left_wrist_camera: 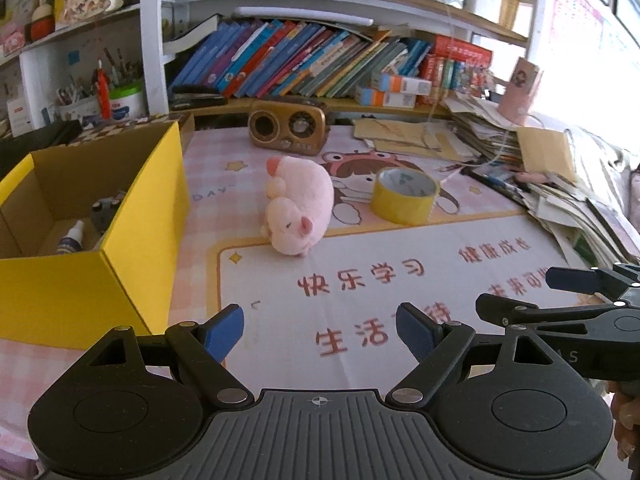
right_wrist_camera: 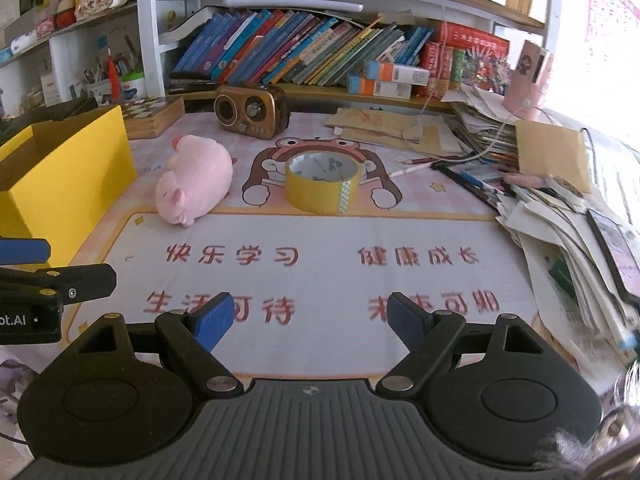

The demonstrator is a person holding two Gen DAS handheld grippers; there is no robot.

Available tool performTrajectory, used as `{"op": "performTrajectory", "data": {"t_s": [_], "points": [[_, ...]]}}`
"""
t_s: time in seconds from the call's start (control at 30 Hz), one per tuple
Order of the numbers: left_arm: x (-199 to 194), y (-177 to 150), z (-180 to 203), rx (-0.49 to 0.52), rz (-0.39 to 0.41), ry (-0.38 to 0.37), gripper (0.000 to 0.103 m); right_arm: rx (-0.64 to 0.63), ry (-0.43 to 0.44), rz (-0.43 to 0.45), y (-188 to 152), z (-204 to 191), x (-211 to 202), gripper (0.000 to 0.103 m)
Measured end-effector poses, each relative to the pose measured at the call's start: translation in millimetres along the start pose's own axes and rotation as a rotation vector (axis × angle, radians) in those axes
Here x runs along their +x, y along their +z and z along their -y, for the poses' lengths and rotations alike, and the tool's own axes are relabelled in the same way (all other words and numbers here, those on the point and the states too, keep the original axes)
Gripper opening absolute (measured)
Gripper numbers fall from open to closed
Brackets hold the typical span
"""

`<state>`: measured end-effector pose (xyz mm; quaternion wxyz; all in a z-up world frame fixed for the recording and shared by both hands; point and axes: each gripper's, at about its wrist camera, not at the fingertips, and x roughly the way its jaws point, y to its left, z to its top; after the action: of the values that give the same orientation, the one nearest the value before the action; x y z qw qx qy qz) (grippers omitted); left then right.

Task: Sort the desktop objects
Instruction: 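Grasp the pink plush pig with the left tool while the right grasps the yellow tape roll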

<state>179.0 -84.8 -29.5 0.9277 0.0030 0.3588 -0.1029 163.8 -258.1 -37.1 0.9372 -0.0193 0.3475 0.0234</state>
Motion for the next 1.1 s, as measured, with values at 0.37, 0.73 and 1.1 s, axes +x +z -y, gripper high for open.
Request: {"op": "performTrajectory", "data": {"t_s": [0.37, 0.73, 1.1], "points": [[39.9, 31.9, 10.6, -0.048, -0.025, 0.108, 0.086, -0.038, 0.089, -0.023, 36.0, 29.6, 51.3, 0.083], [77.0, 49.2, 13.8, -0.065, -0.043, 0.225, 0.093, -0.138, 0.144, -0.022, 66.0, 48.3, 112.7, 0.092], [115.3, 70.3, 16.7, -0.027, -0.051, 0.258, 0.093, -0.191, 0.185, -0.030, 92.6, 43.6, 174.3, 0.097]]}}
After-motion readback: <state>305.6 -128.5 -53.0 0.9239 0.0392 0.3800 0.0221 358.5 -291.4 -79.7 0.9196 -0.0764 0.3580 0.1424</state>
